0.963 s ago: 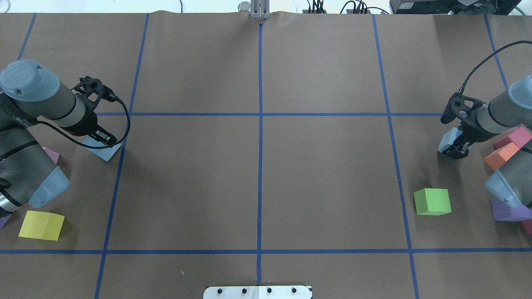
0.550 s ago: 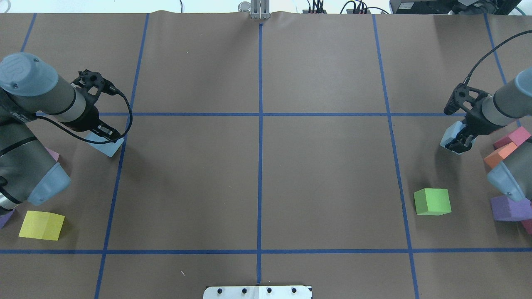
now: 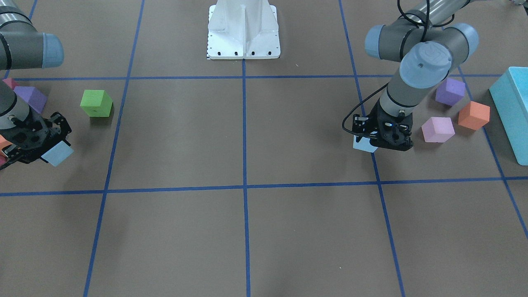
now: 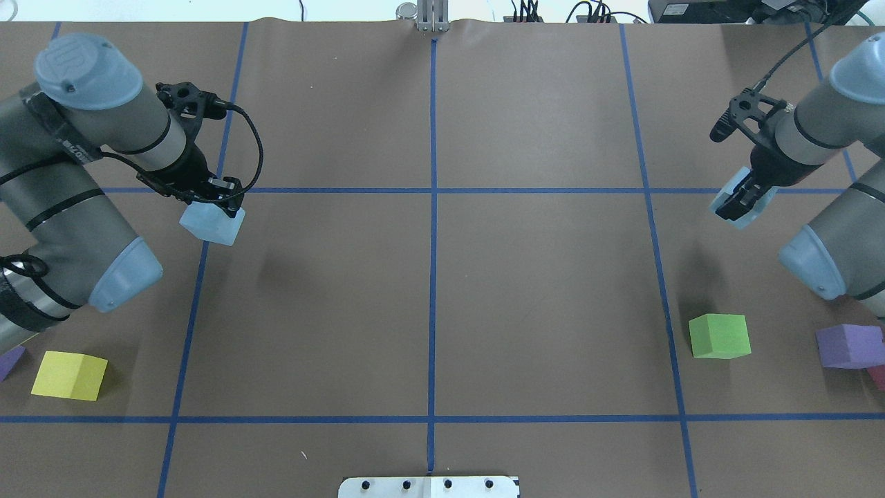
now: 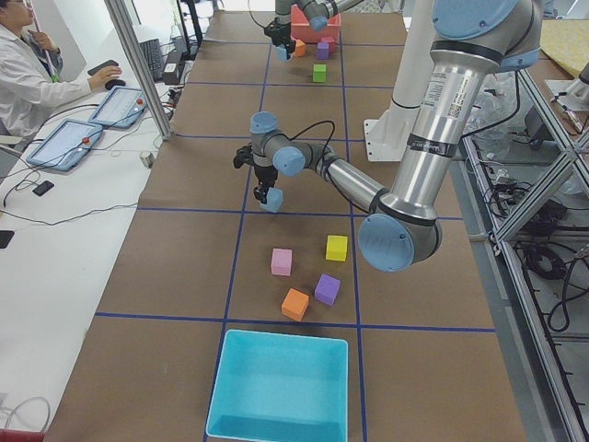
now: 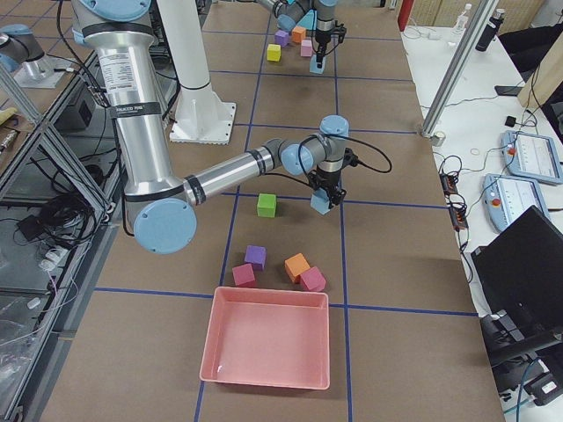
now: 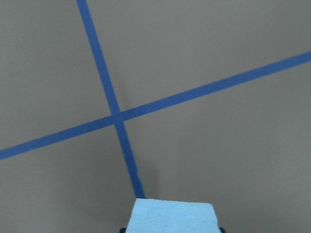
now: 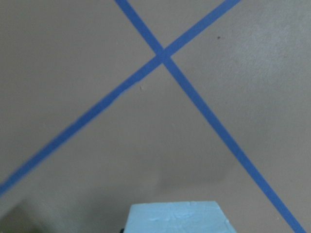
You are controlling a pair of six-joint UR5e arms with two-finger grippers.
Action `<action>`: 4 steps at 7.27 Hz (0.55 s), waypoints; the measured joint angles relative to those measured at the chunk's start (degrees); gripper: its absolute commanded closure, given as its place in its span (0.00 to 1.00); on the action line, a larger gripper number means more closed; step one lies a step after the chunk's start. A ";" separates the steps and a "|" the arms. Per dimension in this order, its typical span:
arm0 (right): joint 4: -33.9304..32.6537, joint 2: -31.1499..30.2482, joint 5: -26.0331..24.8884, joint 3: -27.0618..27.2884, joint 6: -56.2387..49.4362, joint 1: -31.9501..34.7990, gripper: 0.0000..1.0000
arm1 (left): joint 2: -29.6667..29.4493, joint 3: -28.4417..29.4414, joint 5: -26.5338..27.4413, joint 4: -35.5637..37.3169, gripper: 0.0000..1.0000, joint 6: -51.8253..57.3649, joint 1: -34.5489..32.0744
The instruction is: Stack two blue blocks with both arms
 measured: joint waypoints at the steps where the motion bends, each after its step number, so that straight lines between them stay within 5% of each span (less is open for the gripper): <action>1: -2.21 3.70 0.00 0.16 6.79 -1.41 0.34 | -1.85 -0.10 -0.16 1.77 0.37 -2.93 0.03; 4: -3.25 13.04 -0.59 -0.26 27.99 -7.86 0.34 | -5.16 -0.23 -0.27 3.02 0.37 -11.55 0.18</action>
